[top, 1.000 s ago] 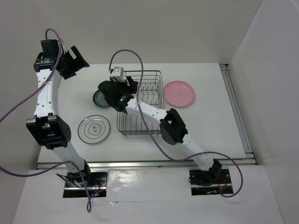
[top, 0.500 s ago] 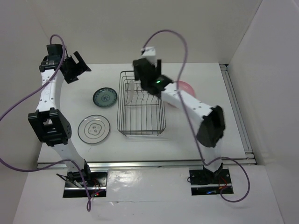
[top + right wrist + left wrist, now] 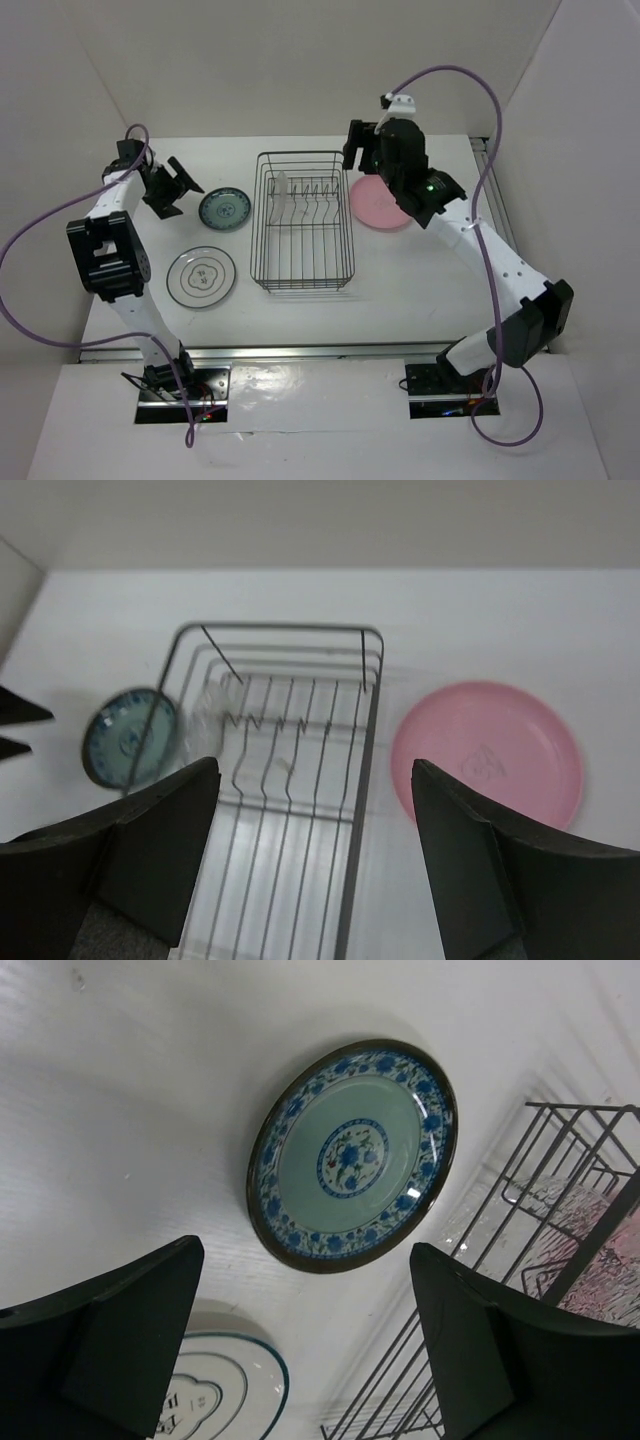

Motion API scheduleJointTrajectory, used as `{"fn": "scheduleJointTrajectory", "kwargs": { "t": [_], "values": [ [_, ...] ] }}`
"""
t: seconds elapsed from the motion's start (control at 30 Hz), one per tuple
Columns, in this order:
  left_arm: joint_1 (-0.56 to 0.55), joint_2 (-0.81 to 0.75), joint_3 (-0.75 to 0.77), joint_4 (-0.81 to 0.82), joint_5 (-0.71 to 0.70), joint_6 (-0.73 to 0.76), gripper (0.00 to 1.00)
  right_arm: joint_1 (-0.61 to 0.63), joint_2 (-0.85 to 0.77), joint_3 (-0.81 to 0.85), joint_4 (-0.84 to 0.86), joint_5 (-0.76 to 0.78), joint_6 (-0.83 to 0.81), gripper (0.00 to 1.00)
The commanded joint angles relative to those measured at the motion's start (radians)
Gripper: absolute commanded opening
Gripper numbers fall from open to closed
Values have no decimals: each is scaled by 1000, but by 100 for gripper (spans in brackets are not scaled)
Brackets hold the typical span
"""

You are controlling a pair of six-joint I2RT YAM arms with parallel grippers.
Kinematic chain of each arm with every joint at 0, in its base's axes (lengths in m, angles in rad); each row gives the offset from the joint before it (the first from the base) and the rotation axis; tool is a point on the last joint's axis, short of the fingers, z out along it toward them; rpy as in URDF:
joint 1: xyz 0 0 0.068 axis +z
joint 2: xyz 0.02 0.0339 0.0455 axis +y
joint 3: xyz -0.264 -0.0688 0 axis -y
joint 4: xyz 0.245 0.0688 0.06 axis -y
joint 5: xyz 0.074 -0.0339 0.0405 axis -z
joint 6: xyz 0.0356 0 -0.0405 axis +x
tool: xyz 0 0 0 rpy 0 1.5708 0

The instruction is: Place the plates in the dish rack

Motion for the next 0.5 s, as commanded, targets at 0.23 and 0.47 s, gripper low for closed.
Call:
{"fn": "scheduleJointTrajectory", "kwargs": {
  "t": [0.23,0.47],
  "values": [
    [-4,90,-57,168,98,-50,91,-17,-55,-130,66,-120,17,85],
    [-4,117,-66,177,88,-50,91,-17,-79,-141,76,-120,37,85]
  ]
}}
